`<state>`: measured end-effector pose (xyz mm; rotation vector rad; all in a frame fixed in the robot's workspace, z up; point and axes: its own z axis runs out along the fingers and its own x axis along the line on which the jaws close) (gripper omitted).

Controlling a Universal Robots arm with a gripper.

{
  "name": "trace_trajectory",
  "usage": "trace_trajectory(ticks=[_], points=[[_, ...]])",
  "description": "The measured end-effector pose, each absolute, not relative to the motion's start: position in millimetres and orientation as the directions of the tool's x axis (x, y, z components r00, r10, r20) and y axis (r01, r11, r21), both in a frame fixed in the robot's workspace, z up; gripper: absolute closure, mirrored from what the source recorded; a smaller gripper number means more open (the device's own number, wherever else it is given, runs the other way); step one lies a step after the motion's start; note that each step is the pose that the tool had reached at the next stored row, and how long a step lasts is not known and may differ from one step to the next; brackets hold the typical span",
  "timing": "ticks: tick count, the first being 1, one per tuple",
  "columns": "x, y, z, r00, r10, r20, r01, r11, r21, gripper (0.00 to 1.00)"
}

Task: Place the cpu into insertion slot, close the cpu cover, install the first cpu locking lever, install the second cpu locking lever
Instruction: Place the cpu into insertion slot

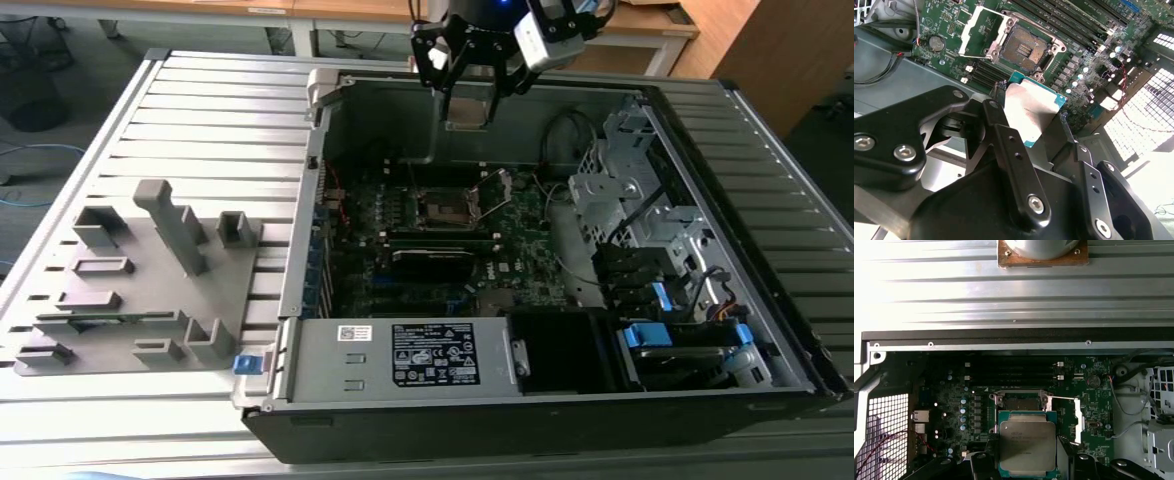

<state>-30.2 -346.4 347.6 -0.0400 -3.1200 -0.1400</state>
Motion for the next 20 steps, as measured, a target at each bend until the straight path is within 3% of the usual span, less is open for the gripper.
trace_trajectory(ticks=[20], points=[[-30.2,-346.4,342.3,-1.0,0.025,0.017,0.026,0.996,0.089,0.46]])
